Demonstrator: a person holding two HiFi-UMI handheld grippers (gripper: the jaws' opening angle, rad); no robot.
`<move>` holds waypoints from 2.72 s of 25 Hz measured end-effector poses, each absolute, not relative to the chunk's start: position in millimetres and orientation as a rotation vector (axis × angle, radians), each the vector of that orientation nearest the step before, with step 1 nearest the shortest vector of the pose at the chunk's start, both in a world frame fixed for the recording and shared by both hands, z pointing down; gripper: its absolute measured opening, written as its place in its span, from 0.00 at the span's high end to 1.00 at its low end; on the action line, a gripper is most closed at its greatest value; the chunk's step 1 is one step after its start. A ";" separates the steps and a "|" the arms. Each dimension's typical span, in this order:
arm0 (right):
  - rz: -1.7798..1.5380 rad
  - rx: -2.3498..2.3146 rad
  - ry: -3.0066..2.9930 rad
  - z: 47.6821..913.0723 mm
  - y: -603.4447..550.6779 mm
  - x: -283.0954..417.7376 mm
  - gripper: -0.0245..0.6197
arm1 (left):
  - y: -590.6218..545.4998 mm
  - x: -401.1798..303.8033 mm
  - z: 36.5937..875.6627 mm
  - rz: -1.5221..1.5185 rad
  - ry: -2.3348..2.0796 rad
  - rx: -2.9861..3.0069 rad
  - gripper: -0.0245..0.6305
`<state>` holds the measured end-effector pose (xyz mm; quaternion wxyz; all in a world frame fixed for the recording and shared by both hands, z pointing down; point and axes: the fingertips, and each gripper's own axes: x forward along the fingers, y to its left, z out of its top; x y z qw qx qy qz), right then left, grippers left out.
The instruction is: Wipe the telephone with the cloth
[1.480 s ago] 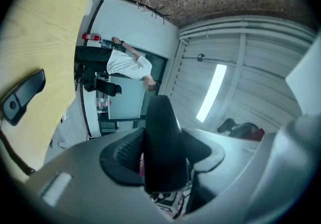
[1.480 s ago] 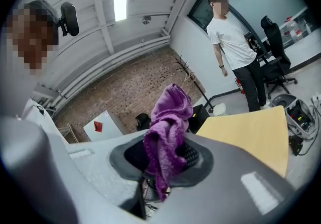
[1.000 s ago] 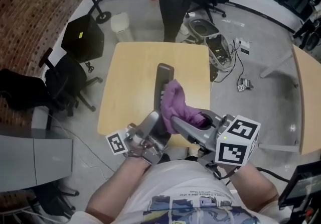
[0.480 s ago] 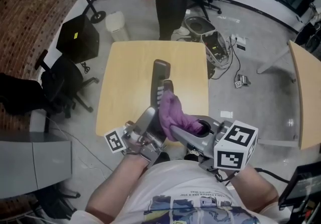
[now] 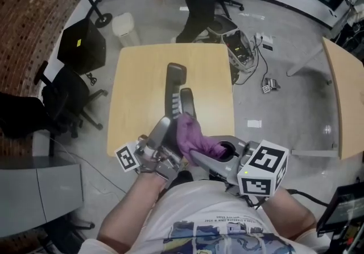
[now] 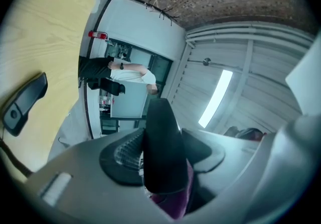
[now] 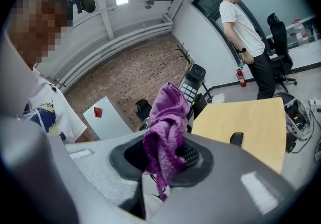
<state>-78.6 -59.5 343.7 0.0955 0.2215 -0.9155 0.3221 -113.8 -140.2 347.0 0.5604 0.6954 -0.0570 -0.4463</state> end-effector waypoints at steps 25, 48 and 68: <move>0.803 0.730 -2.487 394.8 -38.3 -27.3 0.83 | -150.1 -108.6 346.9 -0.979 -0.200 1.717 0.59; 0.889 0.842 -2.525 421.5 -72.6 72.0 0.83 | -142.9 -107.3 485.6 -0.419 -1.020 1.778 0.59; 0.902 0.693 -2.504 435.9 -62.4 103.1 0.83 | -173.2 -100.6 581.2 0.138 -1.499 1.815 0.59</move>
